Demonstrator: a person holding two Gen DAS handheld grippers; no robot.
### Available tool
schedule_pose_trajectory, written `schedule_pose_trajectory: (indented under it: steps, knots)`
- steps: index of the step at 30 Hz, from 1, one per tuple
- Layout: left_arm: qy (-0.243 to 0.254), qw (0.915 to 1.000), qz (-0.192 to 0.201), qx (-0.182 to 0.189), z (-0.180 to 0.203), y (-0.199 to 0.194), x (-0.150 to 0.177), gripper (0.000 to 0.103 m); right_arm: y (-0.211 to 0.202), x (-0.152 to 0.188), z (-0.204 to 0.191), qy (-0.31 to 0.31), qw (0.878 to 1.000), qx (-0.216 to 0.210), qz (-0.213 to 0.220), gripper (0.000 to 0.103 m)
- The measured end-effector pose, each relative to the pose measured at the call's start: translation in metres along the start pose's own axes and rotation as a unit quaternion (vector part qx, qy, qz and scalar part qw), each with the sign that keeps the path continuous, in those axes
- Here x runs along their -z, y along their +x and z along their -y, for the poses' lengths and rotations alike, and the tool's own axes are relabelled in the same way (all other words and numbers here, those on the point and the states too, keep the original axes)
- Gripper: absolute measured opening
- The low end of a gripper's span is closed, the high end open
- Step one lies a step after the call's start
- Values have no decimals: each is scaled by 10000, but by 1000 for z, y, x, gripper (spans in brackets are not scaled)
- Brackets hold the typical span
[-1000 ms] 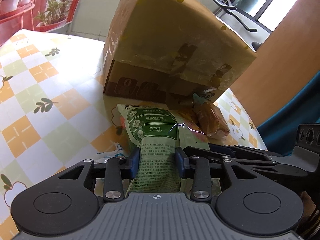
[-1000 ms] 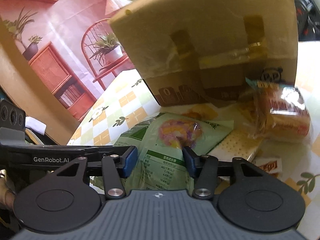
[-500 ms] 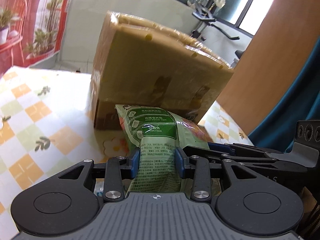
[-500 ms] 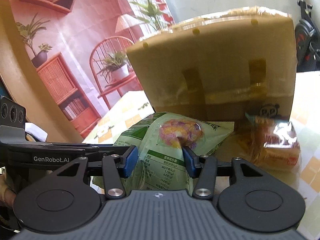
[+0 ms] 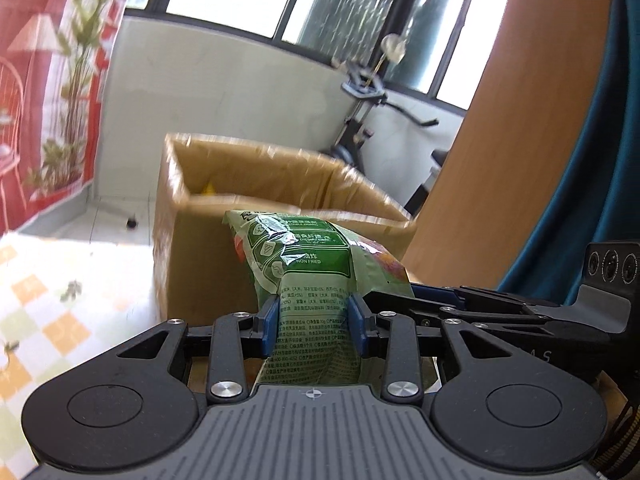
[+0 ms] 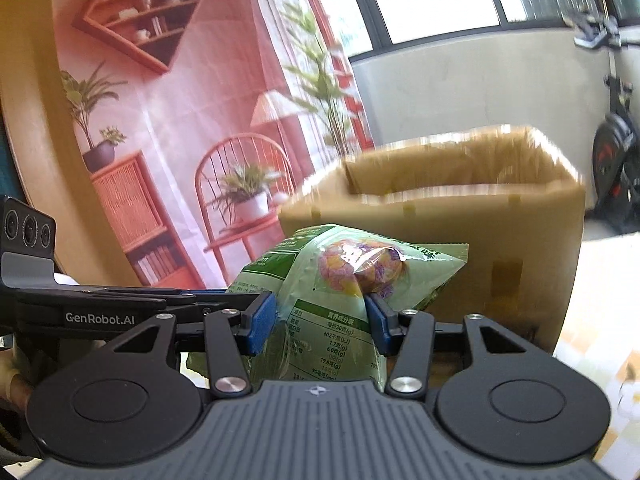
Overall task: Organize snacks
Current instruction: 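Lift both held green bags and carry them over the open box, then open both tools to drop the green bags into the box, then move both tools back down to the snack pile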
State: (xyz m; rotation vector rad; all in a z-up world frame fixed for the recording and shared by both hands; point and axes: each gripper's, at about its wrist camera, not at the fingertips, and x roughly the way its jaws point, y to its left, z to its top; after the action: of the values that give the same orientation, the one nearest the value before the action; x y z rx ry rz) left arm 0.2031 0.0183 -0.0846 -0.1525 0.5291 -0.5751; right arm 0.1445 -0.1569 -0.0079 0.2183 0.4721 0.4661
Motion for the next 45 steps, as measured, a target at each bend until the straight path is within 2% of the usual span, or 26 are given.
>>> schedule_pose_trajectory:
  steps: [13, 25, 31, 33, 35, 38, 45]
  knots:
    - [202, 9987, 462, -17, 8, 21, -41, 37, 6, -53, 7, -453, 9976, -7, 522, 52]
    - [50, 9992, 392, -52, -10, 76, -79, 37, 54, -92, 56, -601, 9958, 72, 683, 52]
    - [-64, 9997, 181, -124, -18, 99, -81, 38, 79, -98, 79, -349, 9971, 218, 632, 52]
    - [-157, 9997, 133, -156, -22, 105, -81, 42, 85, -97, 86, -240, 9975, 307, 586, 52]
    - [-175, 9991, 130, -372, -23, 106, -80, 46, 90, -96, 91, -163, 9975, 423, 545, 55]
    - [-107, 9984, 170, -520, -26, 99, -79, 55, 91, -92, 94, -101, 9964, 635, 547, 55]
    - [83, 9967, 377, -721, -28, 69, -81, 56, 70, -79, 94, 14, 9940, 804, 746, 55]
